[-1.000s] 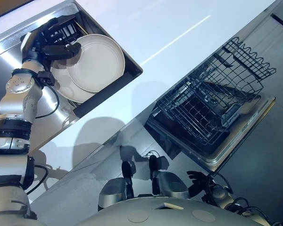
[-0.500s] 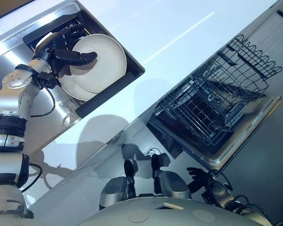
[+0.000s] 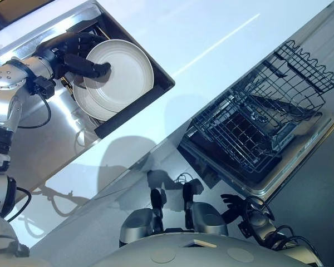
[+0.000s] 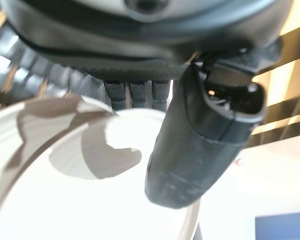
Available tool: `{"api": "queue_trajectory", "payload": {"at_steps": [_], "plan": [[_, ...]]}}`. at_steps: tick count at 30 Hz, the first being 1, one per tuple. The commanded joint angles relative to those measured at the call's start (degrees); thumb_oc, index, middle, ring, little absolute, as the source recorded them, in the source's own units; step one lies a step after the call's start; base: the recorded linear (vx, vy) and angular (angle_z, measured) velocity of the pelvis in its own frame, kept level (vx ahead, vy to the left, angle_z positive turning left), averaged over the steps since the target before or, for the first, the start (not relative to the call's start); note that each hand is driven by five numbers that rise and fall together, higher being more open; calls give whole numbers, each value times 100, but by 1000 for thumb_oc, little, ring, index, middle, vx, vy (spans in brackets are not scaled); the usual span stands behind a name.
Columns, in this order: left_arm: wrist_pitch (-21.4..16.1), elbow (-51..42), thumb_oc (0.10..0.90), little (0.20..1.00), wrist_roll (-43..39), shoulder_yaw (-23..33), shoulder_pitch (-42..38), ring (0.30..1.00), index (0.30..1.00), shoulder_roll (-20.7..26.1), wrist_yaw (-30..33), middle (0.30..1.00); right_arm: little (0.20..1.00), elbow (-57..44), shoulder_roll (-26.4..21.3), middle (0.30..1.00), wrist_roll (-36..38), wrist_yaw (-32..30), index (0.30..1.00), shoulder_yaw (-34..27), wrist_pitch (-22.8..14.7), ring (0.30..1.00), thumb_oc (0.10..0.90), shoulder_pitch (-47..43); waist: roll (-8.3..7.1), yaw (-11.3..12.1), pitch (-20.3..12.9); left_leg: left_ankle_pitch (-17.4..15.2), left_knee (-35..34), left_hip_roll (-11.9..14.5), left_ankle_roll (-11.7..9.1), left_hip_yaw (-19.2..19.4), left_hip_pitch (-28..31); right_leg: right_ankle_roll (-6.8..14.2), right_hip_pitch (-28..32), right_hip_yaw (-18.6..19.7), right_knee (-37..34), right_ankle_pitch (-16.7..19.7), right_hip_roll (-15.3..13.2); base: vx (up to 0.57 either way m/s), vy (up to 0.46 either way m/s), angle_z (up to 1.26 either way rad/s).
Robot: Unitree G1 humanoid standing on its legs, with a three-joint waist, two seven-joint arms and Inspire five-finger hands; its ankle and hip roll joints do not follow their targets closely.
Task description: Pick up plates and place into dishwasher.
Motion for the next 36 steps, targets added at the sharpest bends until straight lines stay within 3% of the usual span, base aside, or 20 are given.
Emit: {"api": "queue_trajectory", "payload": {"at_steps": [1, 6, 11, 16, 20, 24, 27, 29, 31, 34, 36], "plan": [[-818, -682, 100, 200, -28, 133, -142, 300, 300, -67, 20, 300, 900, 271, -386, 900, 17, -87, 900, -38, -18, 900, 800, 268, 350, -10, -880, -687, 818, -328, 90, -224, -511, 776, -696, 94, 931, -558, -210, 0, 0, 0], [-970, -833, 100, 200, 16, 286, -78, 300, 300, 32, 99, 300, 900, 315, -373, 900, 91, -105, 900, -49, -113, 900, 800, 266, 365, 18, -953, -671, 701, -317, 84, -288, -417, 755, -658, 104, 937, -583, -175, -5, -19, -2], [-1093, -966, 100, 200, 26, 317, -182, 300, 300, 88, 420, 300, 900, 98, -343, 900, 527, -371, 900, -143, -474, 900, 800, 249, 376, -9, -1010, -680, 620, -286, 81, -293, -323, 736, -614, 90, 952, -622, -147, -22, -45, -3], [-931, -983, 100, 200, 155, 385, -126, 300, 300, 81, 394, 300, 900, -794, -310, 900, 910, -361, 900, -264, -576, 900, 800, 355, 363, -77, -1045, -693, 572, -265, 73, -247, -270, 709, -524, 66, 889, -631, -124, -27, -56, -1], [-1032, -826, 100, 200, 273, 431, -66, 300, 300, 104, 695, 300, 900, -1871, -294, 900, 1026, -477, 900, -257, -714, 900, 800, 495, 357, -152, -1070, -686, 502, -233, 49, -204, -217, 685, -442, 25, 828, -632, -108, -37, -75, -1], [-1593, -591, 100, 200, 687, 706, 106, 300, 300, 184, 1560, 300, 900, -3803, -191, 900, 1778, -261, 900, -263, -695, 900, 800, 739, 364, -274, -1116, -675, 431, -189, 21, -171, -157, 628, -341, 14, 740, -671, -62, -35, -89, -2], [-2182, -448, 100, 200, 1331, 993, 282, 300, 300, 291, 2424, 300, 900, -4858, -81, 900, 2423, 202, 900, -314, -1001, 900, 800, 832, 389, -340, -1179, -651, 367, -143, -10, -143, -120, 574, -248, 36, 659, -736, -8, -22, -91, -1], [-2519, -378, 100, 200, 1878, 1145, 379, 300, 300, 441, 3145, 300, 900, -5473, -71, 900, 3074, 643, 900, -354, -968, 900, 800, 838, 411, -360, -1230, -621, 305, -111, -32, -123, -94, 537, -187, 38, 608, -781, 29, -23, -92, 0], [-2821, -310, 100, 200, 2036, 1278, 507, 300, 300, 581, 3401, 300, 900, -5900, -31, 900, 3618, 920, 900, -435, -844, 900, 800, 840, 433, -362, -1274, -586, 242, -68, -61, -97, -67, 504, -149, 5, 581, -816, 60, -29, -97, 1], [-3092, -640, 100, 200, 2386, 1694, 1025, 300, 300, 602, 3973, 300, 900, -6516, 109, 900, 4068, 803, 900, -675, -626, 900, 800, 852, 445, -351, -1331, -531, 140, 1, -99, -86, -16, 451, -89, -44, 563, -877, 103, -25, -100, 3], [-3264, -979, 100, 200, 2881, 2009, 1492, 300, 300, 540, 4502, 300, 900, -6907, 129, 900, 4093, 363, 900, -938, -598, 900, 800, 815, 447, -342, -1361, -504, 84, 43, -124, -102, 19, 409, -54, -74, 568, -921, 131, -26, -84, 4]]}}
